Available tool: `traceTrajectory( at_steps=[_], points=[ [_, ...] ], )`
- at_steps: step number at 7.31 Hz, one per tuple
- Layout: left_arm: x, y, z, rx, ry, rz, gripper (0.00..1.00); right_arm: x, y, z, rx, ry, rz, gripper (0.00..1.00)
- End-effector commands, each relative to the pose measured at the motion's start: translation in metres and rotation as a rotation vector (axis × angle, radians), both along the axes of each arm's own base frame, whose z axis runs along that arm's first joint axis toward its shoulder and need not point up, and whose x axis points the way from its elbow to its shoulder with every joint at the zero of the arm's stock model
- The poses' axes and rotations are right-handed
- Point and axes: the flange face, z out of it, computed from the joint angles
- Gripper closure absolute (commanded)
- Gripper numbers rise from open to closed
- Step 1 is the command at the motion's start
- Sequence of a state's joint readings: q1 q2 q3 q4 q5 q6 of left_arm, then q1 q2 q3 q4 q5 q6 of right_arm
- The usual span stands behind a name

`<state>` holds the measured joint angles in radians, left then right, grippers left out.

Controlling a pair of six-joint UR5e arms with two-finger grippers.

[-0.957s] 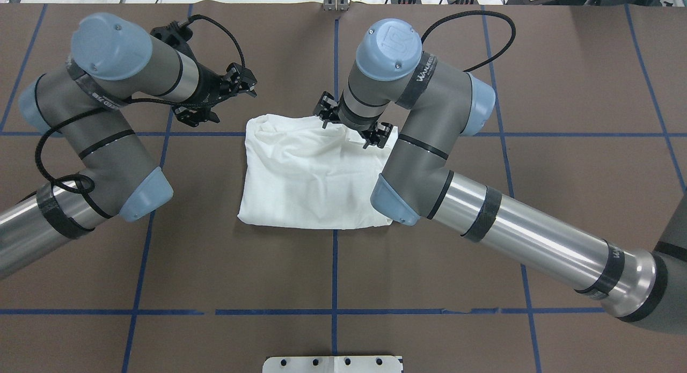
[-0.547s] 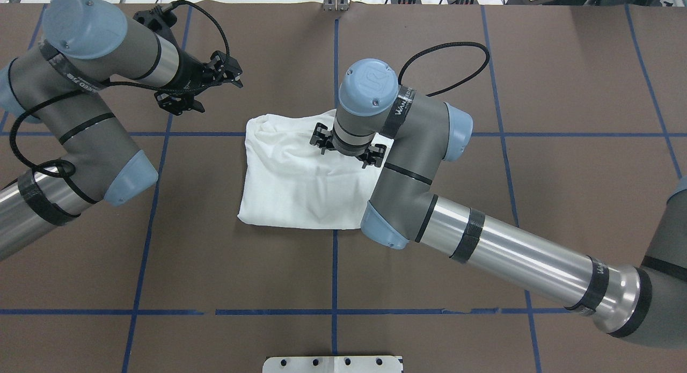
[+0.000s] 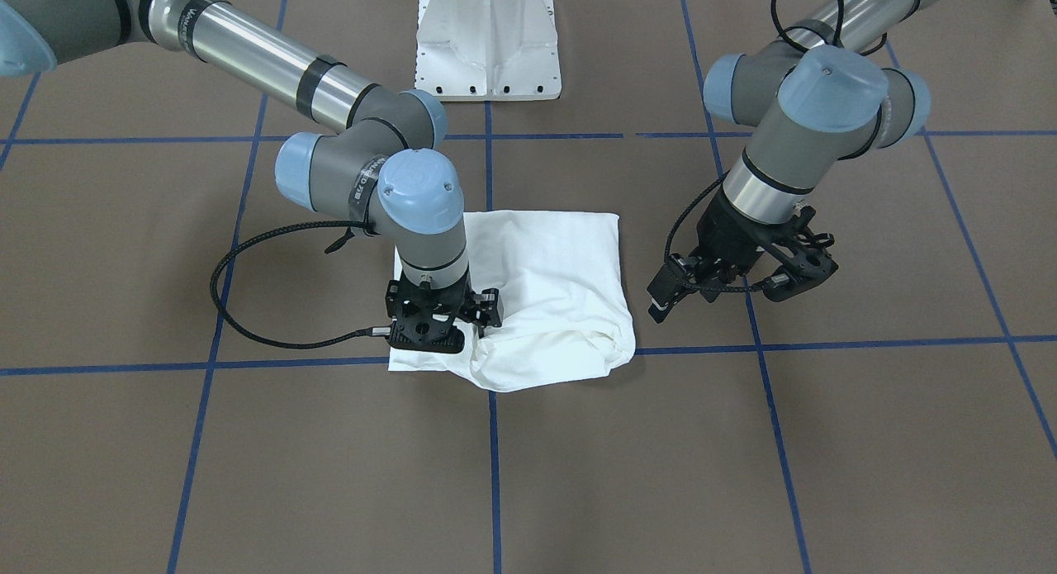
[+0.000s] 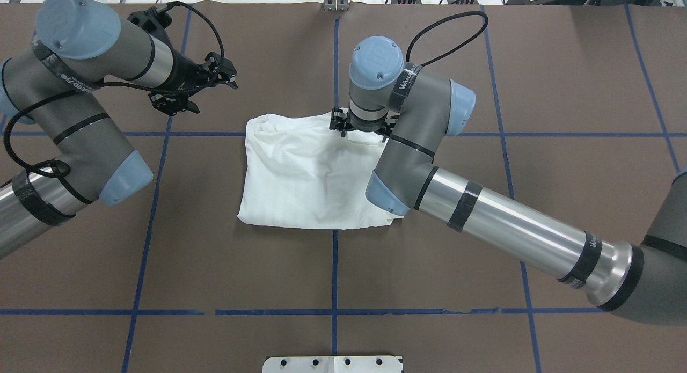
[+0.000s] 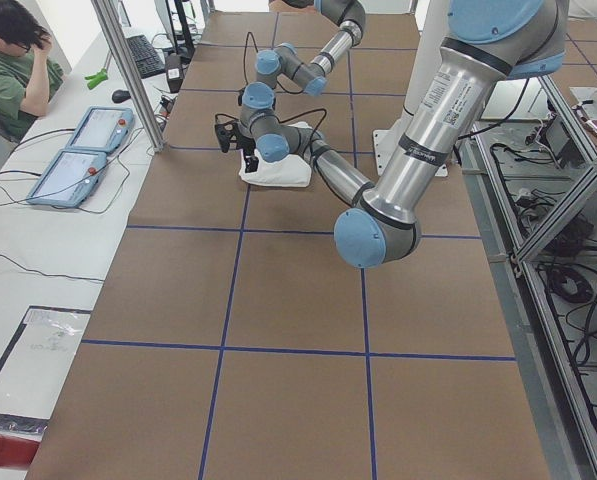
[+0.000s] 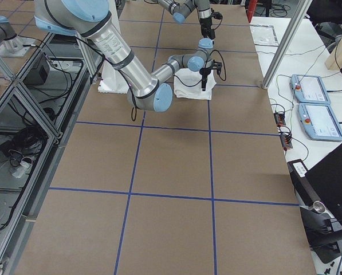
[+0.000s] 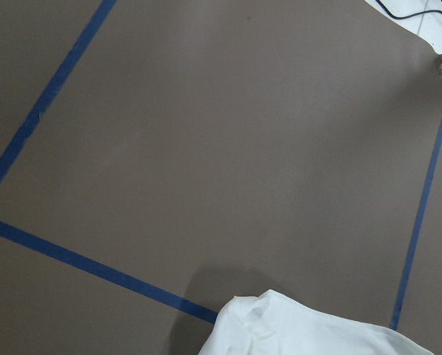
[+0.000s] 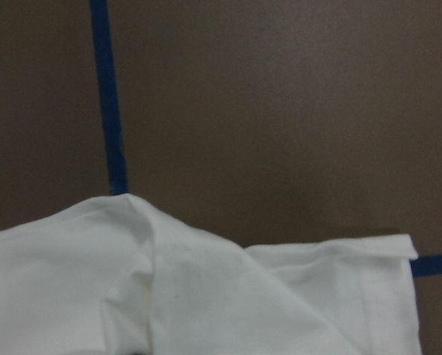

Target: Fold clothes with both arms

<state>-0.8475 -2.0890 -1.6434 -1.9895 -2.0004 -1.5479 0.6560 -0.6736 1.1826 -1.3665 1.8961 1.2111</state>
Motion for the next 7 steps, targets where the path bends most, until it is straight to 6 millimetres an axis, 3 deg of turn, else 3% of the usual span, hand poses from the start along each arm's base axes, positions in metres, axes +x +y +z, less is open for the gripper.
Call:
traceTrajectory(
  at_steps=[1,2,5,6,7],
  points=[
    [0.001,0.003,-0.005,-0.003,0.014,0.014,0.0,0.057,-0.063,0.026,0.069,0.059,-0.024,0.01],
    [0.003,0.004,-0.007,-0.005,0.019,0.02,0.0,0.087,-0.083,0.043,0.072,0.104,-0.033,0.01],
    [0.0,0.004,-0.005,0.016,0.019,0.037,0.0,0.125,-0.105,0.041,0.078,0.104,-0.042,0.0],
    [-0.009,-0.002,-0.002,0.126,-0.029,0.079,0.0,0.157,-0.119,0.052,0.081,0.097,-0.053,0.0],
    [-0.042,-0.011,0.031,0.205,-0.103,0.109,0.0,0.203,-0.122,0.083,0.127,0.112,-0.091,0.0]
  ],
)
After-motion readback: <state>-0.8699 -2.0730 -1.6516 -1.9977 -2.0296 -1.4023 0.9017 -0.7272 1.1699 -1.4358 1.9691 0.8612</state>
